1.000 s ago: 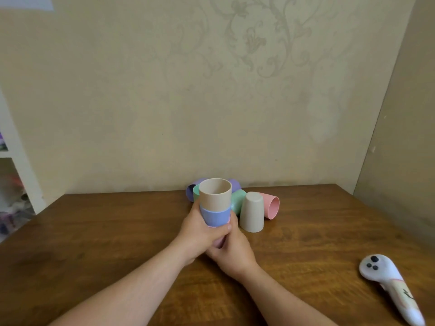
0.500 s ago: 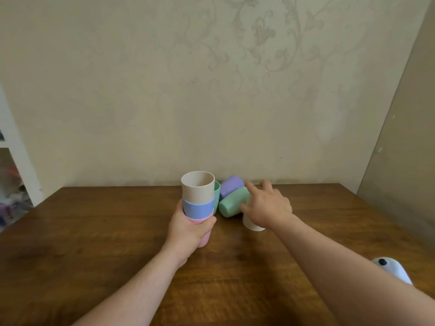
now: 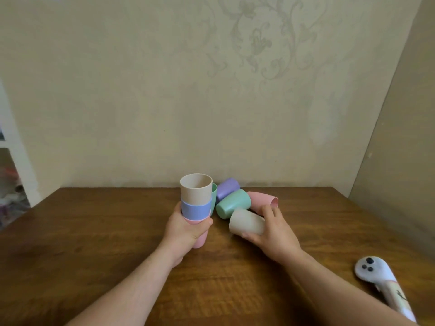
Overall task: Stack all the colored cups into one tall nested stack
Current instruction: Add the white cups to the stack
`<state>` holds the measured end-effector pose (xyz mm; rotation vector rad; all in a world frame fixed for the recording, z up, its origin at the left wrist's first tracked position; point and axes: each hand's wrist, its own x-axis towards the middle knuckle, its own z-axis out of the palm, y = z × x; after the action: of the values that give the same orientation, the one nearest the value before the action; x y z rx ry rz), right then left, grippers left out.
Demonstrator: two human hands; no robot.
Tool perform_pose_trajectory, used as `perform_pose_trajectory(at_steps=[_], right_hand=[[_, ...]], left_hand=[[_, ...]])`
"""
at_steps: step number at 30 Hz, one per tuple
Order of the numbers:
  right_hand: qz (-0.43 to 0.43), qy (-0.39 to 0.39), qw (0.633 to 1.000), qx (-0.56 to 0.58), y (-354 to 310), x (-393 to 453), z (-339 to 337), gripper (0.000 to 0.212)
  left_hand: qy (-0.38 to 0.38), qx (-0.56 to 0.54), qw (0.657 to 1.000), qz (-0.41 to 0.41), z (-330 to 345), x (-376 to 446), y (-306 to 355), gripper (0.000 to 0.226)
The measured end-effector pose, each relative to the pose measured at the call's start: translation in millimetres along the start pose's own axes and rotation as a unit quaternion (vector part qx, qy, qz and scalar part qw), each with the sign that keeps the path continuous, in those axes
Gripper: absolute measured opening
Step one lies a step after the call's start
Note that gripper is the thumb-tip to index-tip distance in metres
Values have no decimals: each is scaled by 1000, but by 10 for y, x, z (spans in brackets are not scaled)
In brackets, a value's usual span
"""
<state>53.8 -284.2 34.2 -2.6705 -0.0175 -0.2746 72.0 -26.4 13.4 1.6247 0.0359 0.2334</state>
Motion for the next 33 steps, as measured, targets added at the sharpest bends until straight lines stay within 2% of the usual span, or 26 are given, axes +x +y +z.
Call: perform_pose_trajectory(at_steps=[2,5,8,10,12,15,17,19,22,26,31,33], right_hand=[[-10,-58,998,4,65,-34,-17,87],[28,-130,991,2,-7,-8,-108,88],[47,-155,983,-89,-159,26,-166,91],[37,-137,983,-119,-245,2,-120,90],[30,-105,991,-80,-275,-52,-22,78],[65,-27,989,129,-185,-123,156,68],[98,36,960,261,-113,-169,228,74],[118,69,940,314,-89,-197,231,74],[137,84,932,325,-76,-147,192,74],[128,73,936,320,-76,-39,188,85],[138,68,936,316,-56,47,197,83],[138,68,935,320,-22,78,207,88]], left_hand=[[-4,-1,1000,6,-1,-29,-3,72],[-11,-1,1000,3,-7,-68,22,71],[-37,0,999,4,-67,-73,80,89],[-53,-1,998,20,-123,-70,148,102],[-60,-13,998,35,-155,-74,237,105],[-58,-28,997,44,-128,-94,409,95],[-48,-23,997,57,-80,-93,487,86],[-27,-21,997,62,-31,-77,508,78],[-8,-25,998,57,21,-44,469,71],[9,-26,997,69,90,-48,427,64],[-20,-27,996,79,214,-109,438,61],[-21,-28,996,80,255,-129,459,63]])
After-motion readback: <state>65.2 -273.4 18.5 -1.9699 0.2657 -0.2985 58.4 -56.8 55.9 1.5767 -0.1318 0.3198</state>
